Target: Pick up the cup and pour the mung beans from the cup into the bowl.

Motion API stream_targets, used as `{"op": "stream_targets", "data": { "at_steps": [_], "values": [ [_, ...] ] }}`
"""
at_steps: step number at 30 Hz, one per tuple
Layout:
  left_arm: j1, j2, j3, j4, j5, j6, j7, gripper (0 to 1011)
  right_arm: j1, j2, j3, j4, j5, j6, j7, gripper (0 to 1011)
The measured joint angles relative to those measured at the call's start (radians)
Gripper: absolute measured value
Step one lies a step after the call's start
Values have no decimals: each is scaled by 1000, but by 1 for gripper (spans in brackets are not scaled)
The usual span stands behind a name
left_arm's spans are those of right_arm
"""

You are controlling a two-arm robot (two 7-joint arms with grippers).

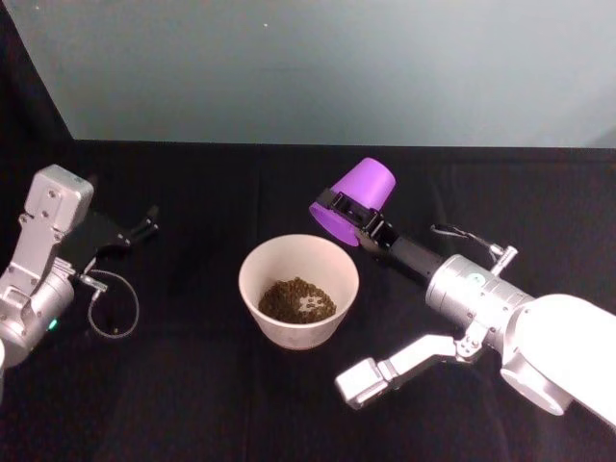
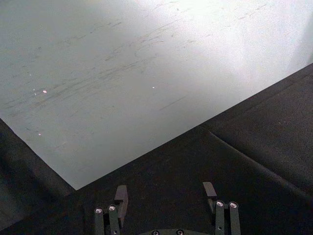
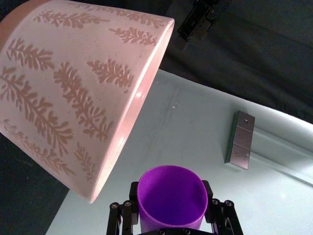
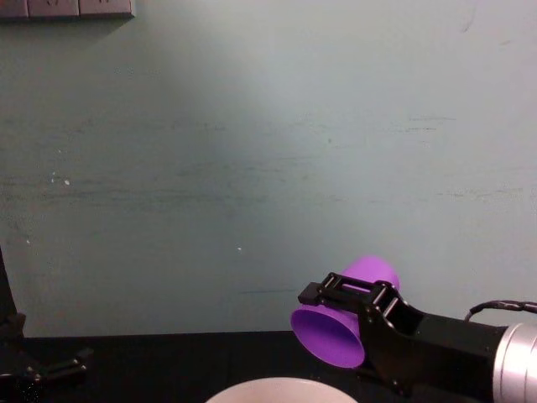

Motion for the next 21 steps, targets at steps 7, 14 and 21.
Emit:
{"op": "stream_targets", "data": {
  "at_steps": [7,14,21],
  "values": [
    [0,0,0,0,0,0,0,1000,3,2,-5,2,-8,5,-4,736],
    [0,0,0,0,0,0,0,1000,0,4,6,2,22,-4,-6,736],
    [0,0,0,0,0,0,0,1000,-13,2,48,-6,109,-39,-7,736]
  ]
}}
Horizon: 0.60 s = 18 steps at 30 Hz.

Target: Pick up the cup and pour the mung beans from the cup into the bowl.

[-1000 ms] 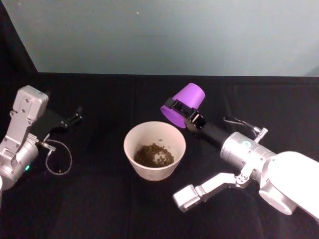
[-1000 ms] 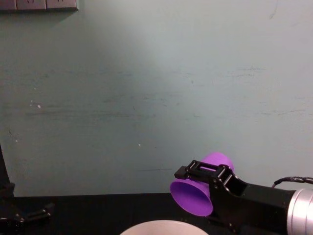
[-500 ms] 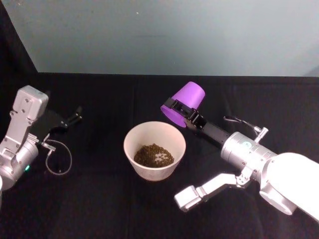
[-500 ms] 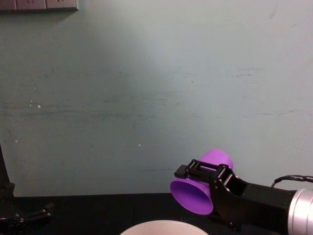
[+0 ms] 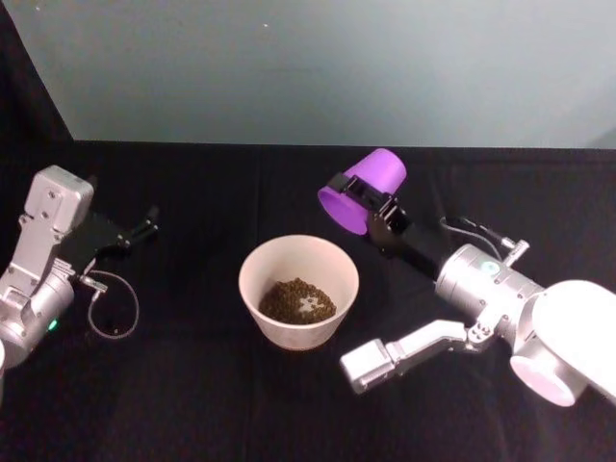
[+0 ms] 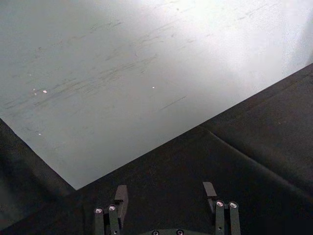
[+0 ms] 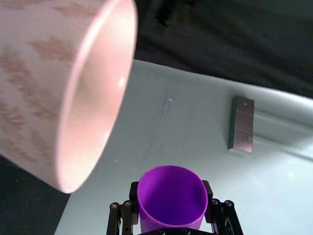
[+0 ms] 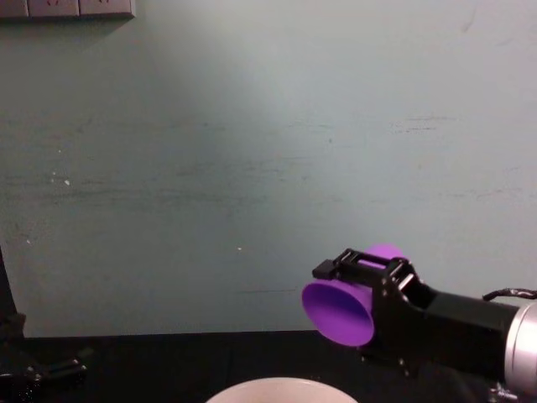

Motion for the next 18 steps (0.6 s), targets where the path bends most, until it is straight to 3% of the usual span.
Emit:
{"op": "stream_targets", "data": {
  "at_steps": [9,14,18],
  "values": [
    [0,0,0,0,0,0,0,1000,-23,-13,71,2,138,-62,10,736],
    [0,0,0,0,0,0,0,1000,-39,-25,120,5,249,-110,36,736],
    [0,0,0,0,0,0,0,1000,-51,-42,165,18,368,-160,67,735]
  ]
}}
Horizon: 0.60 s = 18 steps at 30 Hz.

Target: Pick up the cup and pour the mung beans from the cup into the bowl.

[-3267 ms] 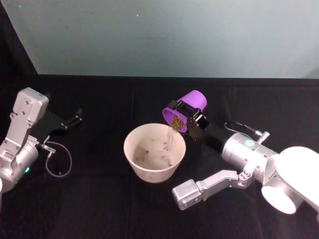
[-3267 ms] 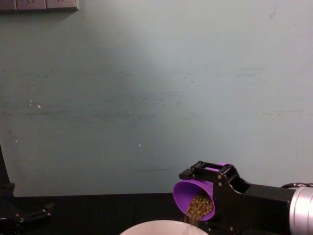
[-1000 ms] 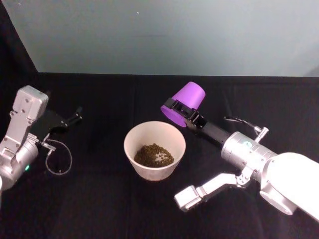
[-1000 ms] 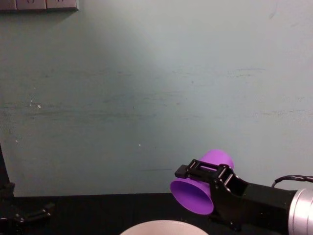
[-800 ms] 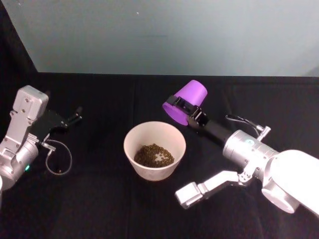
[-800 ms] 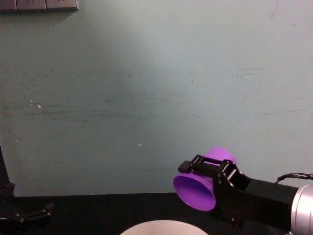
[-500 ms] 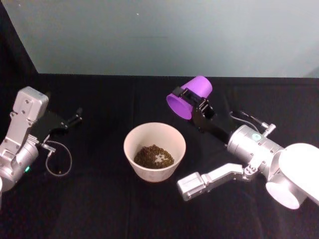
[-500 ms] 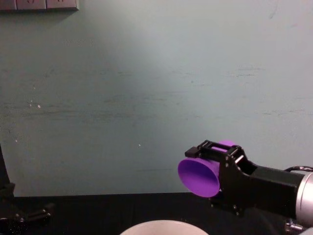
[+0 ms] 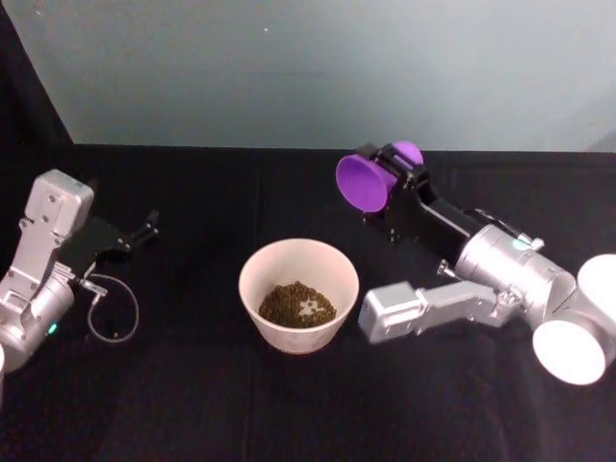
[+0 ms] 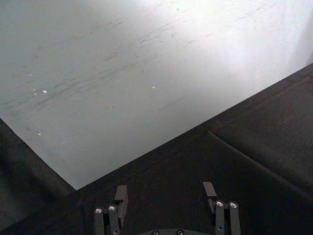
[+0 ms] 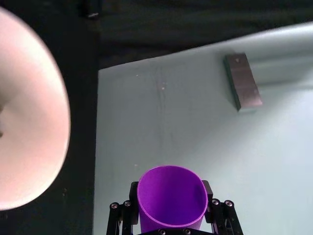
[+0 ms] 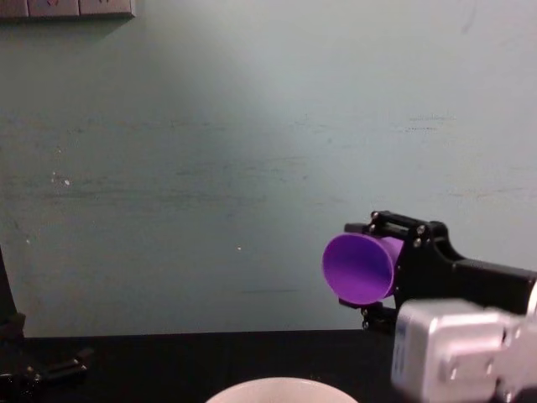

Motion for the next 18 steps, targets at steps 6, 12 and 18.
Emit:
{"op": "stream_targets", "data": {
  "at_steps": [6,12,18],
  "values": [
    [0,0,0,0,0,0,0,1000,-20,-34,75,23,190,-46,58,736],
    [0,0,0,0,0,0,0,1000,-36,-68,147,43,372,-62,128,735],
    [0,0,0,0,0,0,0,1000,-50,-103,215,61,553,-63,203,736]
  ]
}}
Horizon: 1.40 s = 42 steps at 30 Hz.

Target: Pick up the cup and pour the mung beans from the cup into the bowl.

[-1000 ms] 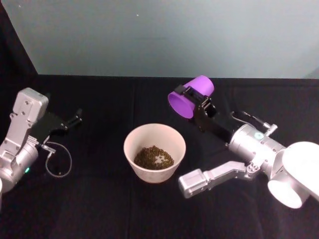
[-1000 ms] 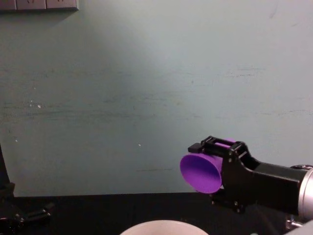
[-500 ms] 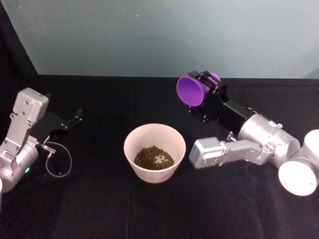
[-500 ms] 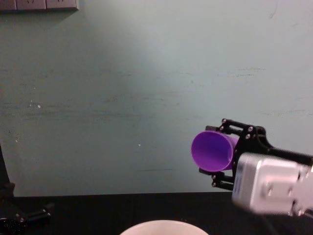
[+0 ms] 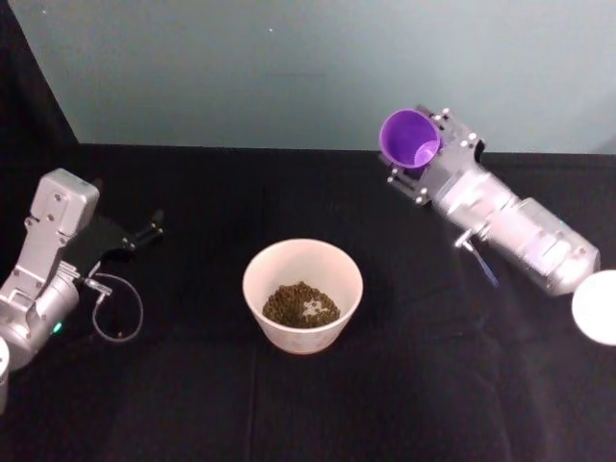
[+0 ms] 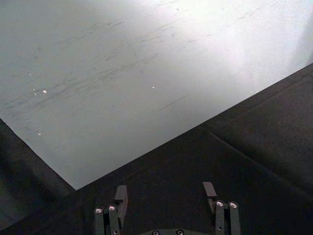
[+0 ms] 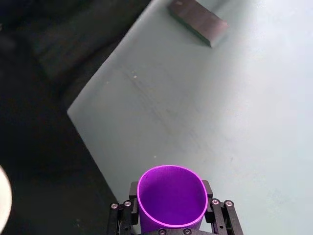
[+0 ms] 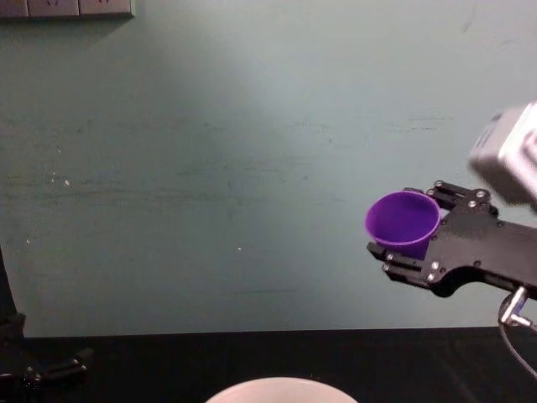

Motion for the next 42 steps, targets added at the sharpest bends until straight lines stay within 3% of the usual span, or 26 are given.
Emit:
{"op": "stream_targets", "data": {
  "at_steps": [1,4,5,8,11,14,17,18,21,26,42],
  "values": [
    [0,0,0,0,0,0,0,1000,-3,-11,21,5,58,10,29,736],
    [0,0,0,0,0,0,0,1000,-7,-28,50,12,138,39,74,736],
    [0,0,0,0,0,0,0,1000,-9,-39,69,17,190,64,105,736],
    [0,0,0,0,0,0,0,1000,-10,-57,97,21,259,128,152,735],
    [0,0,0,0,0,0,0,1000,-10,-70,117,21,302,185,188,735],
    [0,0,0,0,0,0,0,1000,-10,-79,132,23,329,206,210,735],
    [0,0,0,0,0,0,0,1000,-10,-93,159,34,394,228,253,736],
    [0,0,0,0,0,0,0,1000,-9,-103,178,44,447,246,283,736],
    [0,0,0,0,0,0,0,1000,-2,-117,205,66,533,280,324,736],
    [0,0,0,0,0,0,0,1000,6,-116,210,82,577,294,340,736],
    [0,0,0,0,0,0,0,1000,5,-117,210,80,574,295,341,736]
  ]
}}
